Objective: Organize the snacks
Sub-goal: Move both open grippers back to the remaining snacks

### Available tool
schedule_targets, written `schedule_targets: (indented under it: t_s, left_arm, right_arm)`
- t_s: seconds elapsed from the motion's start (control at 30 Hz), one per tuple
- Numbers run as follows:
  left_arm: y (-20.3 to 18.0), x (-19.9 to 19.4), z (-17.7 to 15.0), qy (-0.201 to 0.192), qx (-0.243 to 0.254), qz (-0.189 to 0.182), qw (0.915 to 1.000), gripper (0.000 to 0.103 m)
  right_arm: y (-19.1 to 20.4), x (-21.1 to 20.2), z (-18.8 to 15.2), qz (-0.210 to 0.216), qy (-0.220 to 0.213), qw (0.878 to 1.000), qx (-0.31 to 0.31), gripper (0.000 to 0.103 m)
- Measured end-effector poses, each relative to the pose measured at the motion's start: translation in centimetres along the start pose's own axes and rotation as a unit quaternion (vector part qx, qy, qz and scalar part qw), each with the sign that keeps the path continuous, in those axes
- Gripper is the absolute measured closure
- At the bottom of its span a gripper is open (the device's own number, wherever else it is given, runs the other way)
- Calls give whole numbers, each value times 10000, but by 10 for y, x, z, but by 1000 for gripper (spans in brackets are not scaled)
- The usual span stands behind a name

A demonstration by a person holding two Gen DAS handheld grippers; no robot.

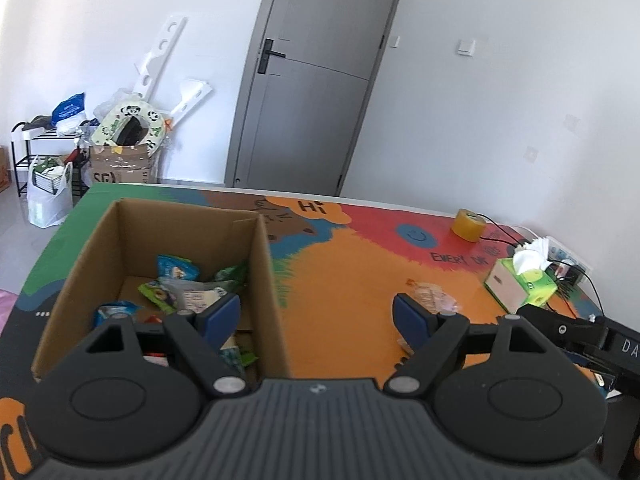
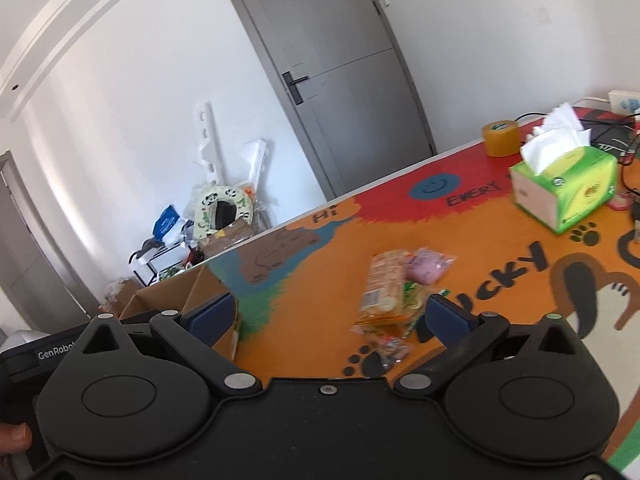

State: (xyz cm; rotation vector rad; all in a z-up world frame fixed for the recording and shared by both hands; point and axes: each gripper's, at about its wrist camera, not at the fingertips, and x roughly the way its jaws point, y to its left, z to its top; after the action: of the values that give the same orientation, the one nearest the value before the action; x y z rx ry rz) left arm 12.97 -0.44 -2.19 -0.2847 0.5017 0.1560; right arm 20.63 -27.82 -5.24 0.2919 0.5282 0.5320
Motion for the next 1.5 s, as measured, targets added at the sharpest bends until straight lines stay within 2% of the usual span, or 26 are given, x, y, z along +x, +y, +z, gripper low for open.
schedule_targets:
  t_s: [0.3, 0.7, 1.0, 1.27, 1.5]
  left_arm:
    - [-22, 8, -4, 45, 129, -132, 9998, 21]
    - [-43, 26, -8, 178, 120, -268, 9994, 21]
    - [-63, 51, -14, 351, 118, -430, 9984, 21]
    - [-76, 77, -14, 517, 170, -365, 9979, 21]
    - [-87, 101, -15, 631, 226, -299, 9973, 21]
  right_arm:
    - [-17, -13, 3, -162, -169, 9997, 69, 0]
    - [-45, -20, 7, -386, -183, 9987, 268, 0]
    - [-68, -14, 4, -453, -103, 9980, 434, 0]
    - [-84, 3, 1, -358, -38, 9973, 640, 1]
    - [-99, 30, 0, -253, 192, 9950, 944, 19]
